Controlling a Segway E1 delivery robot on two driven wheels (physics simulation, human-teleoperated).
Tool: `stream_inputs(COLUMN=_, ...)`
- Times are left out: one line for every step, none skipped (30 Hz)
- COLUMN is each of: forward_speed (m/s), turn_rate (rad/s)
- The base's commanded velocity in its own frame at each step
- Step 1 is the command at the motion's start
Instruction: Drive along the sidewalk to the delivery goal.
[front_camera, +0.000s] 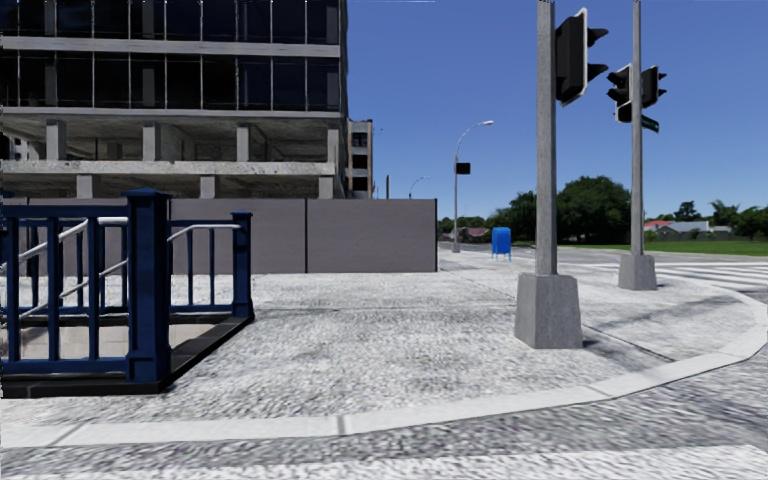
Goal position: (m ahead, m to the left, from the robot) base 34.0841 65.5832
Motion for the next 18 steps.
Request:
stream_inputs(forward_speed=1.91, turn_rate=0.12)
stream_inputs(forward_speed=1.79, turn_rate=0.16)
stream_inputs(forward_speed=1.7, turn_rate=0.18)
stream_inputs(forward_speed=1.64, turn_rate=0.19)
stream_inputs(forward_speed=1.59, turn_rate=0.21)
stream_inputs(forward_speed=1.59, turn_rate=0.21)
stream_inputs(forward_speed=1.53, turn_rate=0.22)
stream_inputs(forward_speed=1.43, turn_rate=0.22)
stream_inputs(forward_speed=1.35, turn_rate=0.22)
stream_inputs(forward_speed=1.32, turn_rate=0.22)
stream_inputs(forward_speed=1.32, turn_rate=0.22)
stream_inputs(forward_speed=1.31, turn_rate=0.22)
stream_inputs(forward_speed=1.3, turn_rate=0.22)
stream_inputs(forward_speed=1.3, turn_rate=0.22)
stream_inputs(forward_speed=1.3, turn_rate=0.22)
stream_inputs(forward_speed=1.3, turn_rate=0.22)
stream_inputs(forward_speed=1.3, turn_rate=0.22)
stream_inputs(forward_speed=1.3, turn_rate=0.22)
